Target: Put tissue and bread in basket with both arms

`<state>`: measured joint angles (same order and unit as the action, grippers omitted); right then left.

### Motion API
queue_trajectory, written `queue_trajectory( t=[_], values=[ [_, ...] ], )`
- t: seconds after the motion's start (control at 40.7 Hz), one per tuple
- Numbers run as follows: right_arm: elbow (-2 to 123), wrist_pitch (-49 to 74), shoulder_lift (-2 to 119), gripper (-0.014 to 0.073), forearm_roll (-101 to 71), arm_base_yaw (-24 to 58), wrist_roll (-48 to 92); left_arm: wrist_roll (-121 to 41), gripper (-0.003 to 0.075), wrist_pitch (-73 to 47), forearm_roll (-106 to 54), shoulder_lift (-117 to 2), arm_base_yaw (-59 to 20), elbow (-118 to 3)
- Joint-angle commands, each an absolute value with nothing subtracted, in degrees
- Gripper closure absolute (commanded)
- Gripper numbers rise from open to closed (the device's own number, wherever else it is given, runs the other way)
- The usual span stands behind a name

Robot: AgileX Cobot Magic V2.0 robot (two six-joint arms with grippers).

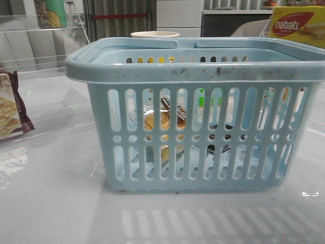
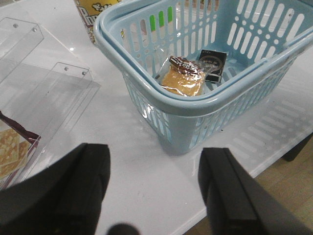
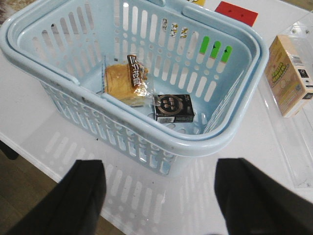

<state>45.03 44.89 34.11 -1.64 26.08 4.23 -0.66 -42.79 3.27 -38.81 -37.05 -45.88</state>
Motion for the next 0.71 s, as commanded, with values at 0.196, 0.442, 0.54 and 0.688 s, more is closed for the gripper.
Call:
queue_trajectory(
  t=[0.196, 0.442, 0.54, 0.688],
  values=[
    [46.52, 41.92, 34.11, 0.0067, -0.96, 26.15, 4.71, -0.33, 0.0275, -38.5, 4.84, -38.82, -37.49, -47.5],
    [46.52, 43.57, 34.11, 0.0423, -0.96, 26.15, 4.71, 0.0, 0.0507, -38.5, 4.92, -38.82, -37.49, -47.5],
    [46.52, 43.82, 34.11, 0.0545, -0.96, 26.15, 4.71, 0.0, 0.0609, -38.5, 4.92, -38.82, -37.49, -47.5],
    [46.52, 43.82, 34.11, 0.0538, -0.96, 26.15, 4.71, 0.0, 0.0629, -38.5, 4.92, -38.82, -37.49, -47.5]
  ],
)
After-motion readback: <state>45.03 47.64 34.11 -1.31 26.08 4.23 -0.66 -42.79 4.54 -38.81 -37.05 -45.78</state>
